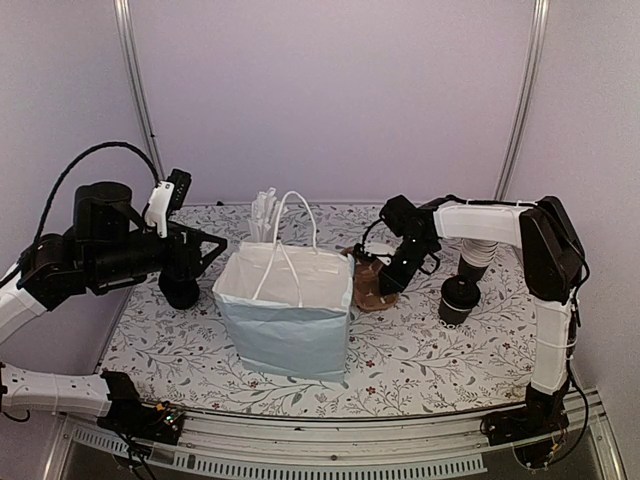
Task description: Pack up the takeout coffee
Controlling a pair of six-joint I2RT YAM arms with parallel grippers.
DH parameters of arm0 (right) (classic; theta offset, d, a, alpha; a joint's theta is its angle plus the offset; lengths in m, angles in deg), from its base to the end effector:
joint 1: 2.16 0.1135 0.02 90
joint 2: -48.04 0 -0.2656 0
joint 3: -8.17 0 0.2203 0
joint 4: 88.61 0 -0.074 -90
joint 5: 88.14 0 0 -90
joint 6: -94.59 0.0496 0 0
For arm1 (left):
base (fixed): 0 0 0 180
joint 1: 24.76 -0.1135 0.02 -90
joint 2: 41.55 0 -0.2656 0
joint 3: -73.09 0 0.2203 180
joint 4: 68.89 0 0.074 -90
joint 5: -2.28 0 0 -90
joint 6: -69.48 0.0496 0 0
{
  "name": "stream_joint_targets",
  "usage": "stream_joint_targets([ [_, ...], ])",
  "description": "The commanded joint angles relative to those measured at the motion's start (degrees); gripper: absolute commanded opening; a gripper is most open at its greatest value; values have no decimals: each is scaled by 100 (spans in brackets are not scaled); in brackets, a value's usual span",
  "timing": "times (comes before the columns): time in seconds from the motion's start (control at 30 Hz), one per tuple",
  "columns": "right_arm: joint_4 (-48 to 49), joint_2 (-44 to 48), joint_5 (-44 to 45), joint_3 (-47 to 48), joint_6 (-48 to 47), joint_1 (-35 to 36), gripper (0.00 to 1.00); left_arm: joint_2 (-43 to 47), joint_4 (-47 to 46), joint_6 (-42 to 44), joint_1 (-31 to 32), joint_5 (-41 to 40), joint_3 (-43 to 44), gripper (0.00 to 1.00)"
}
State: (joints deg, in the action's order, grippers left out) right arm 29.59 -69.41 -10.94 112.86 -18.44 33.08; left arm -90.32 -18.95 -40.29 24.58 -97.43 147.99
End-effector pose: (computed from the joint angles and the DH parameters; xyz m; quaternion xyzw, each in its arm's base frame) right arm 0.3121 0.2339 0.1826 -0.4925 0.8529 0.1240 0.1210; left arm 0.1074 -0.1123 0.3607 0.1683 0.8189 -0.2502 0.4883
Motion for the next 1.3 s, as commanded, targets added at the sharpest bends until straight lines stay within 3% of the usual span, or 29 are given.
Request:
stream_joint_targets([
  [0.0,69,-85,1215,165,75,7,11,18,-178,22,34,6,-88,62],
  [0.17,134,-182,2011,283,18,-63,11,-8,-195,52,29,28,-108,62],
  [0.33,-68,-140,1443,559,-108,-79,14,-9,-189,58,23,57,-117,62],
  [0.43,-156,50,770,625,-361,-75,44,15,-154,54,23,53,-108,62],
  [0.53,-45,239,757,629,-524,-87,56,30,-143,57,23,43,-123,63],
  [1.0,-340,-492,102,1437,-200,-123,50,4,-275,0,16,153,-275,63],
  [1.27,-527,-835,159,1657,-18,-130,50,17,-310,-9,18,128,-343,63],
])
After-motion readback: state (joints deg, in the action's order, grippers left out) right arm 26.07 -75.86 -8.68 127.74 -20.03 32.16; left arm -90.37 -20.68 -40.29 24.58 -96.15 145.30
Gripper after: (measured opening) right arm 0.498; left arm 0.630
